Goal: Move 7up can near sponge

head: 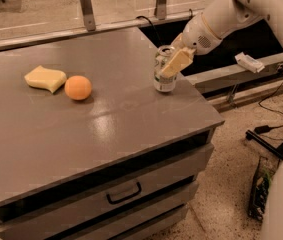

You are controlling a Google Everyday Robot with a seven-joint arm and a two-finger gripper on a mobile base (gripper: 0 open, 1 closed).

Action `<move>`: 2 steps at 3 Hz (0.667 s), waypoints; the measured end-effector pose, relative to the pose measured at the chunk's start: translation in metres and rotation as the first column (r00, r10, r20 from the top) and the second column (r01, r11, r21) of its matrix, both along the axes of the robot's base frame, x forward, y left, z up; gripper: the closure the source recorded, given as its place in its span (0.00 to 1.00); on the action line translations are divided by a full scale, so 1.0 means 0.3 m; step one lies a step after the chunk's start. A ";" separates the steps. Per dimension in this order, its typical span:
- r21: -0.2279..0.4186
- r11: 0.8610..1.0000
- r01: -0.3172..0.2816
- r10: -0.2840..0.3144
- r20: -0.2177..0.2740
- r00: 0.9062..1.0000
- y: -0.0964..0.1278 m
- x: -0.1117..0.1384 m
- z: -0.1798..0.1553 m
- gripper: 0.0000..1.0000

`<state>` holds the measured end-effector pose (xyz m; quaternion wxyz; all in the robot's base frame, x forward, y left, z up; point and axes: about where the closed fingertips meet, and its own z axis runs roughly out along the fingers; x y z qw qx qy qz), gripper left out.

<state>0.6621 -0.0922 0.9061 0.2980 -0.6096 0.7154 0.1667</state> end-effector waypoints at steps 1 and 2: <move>0.007 0.999 -0.047 0.047 0.047 0.998 0.075 0.064 0.065 1.00; 0.013 0.996 -0.089 0.088 0.089 0.992 0.183 0.136 0.122 1.00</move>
Offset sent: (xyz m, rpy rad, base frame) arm 0.0733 0.0878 0.0695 0.0262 -0.1454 0.1358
